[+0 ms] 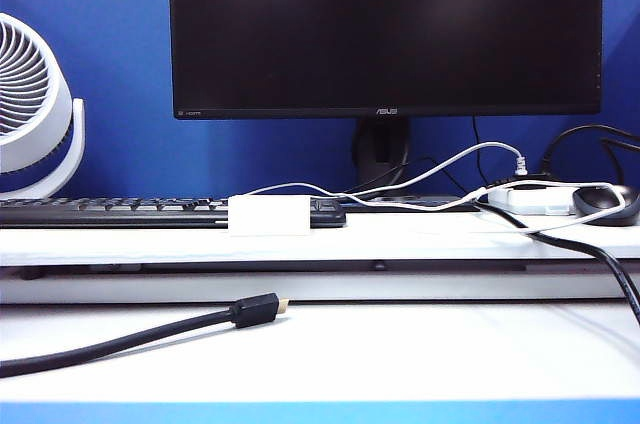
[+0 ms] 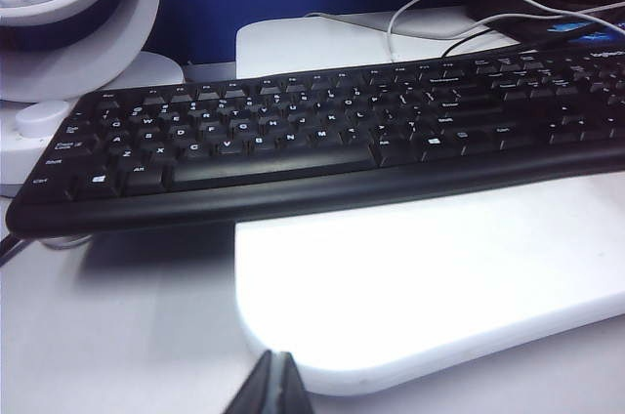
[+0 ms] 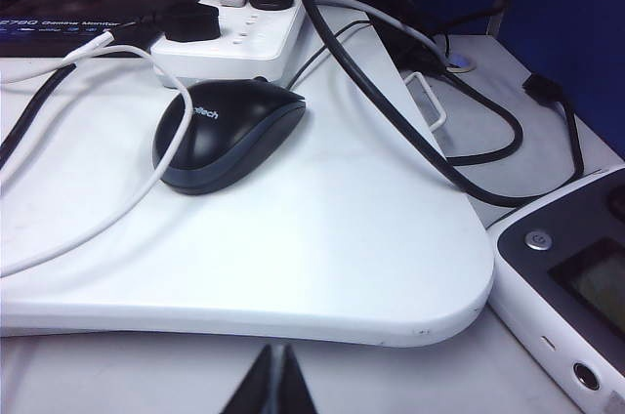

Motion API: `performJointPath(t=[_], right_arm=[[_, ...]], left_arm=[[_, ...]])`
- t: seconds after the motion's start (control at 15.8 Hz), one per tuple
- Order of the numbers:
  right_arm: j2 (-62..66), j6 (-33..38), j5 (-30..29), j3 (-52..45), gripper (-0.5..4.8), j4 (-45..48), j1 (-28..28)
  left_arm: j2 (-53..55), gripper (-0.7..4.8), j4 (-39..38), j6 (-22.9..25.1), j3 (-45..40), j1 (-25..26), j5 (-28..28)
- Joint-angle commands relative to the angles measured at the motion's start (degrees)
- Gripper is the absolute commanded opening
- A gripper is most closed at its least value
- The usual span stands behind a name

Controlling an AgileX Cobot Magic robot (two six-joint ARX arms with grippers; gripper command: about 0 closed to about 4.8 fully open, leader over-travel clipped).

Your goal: Pick up the Type-C charging cable and the charging base, insert one end of the Type-C charger into the corresponding slot on the base, and finally place the plugged-in charger back on the table.

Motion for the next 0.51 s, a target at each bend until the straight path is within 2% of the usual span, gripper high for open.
performJointPath(t=[0.06,0.32,0.38,0.44,0.51], right_arm=[[-0.07,-0.15,-0.17,-0.44,-0.01,0.02,0.09],[-0.07,0.24,-0.24,-0.44,-0.01,0.26,0.09],[-0.07,6.16,-0.17,-0.28,-0.01,1.84,0.09],[-0.07,15.61,-0.26,0.31,-0.01,3.91,0.09],[-0.07,21.53,-0.74,1.70,-0.01,4.22,0.09]], left_arm=[[-0.11,-0.03,-0.57,0.00,-0.07,-0.13,-0.13],[-0.11,-0.03,-0.48,-0.09,-0.07,-0.13,-0.13],[-0.11,-0.03,2.34,-4.74,0.04,-0.13,-1.03],[-0.11,-0.03,6.60,-13.53,0.90,-0.11,-4.50],[-0.09,-0.03,8.20,-16.41,2.01,-0.11,-6.80]])
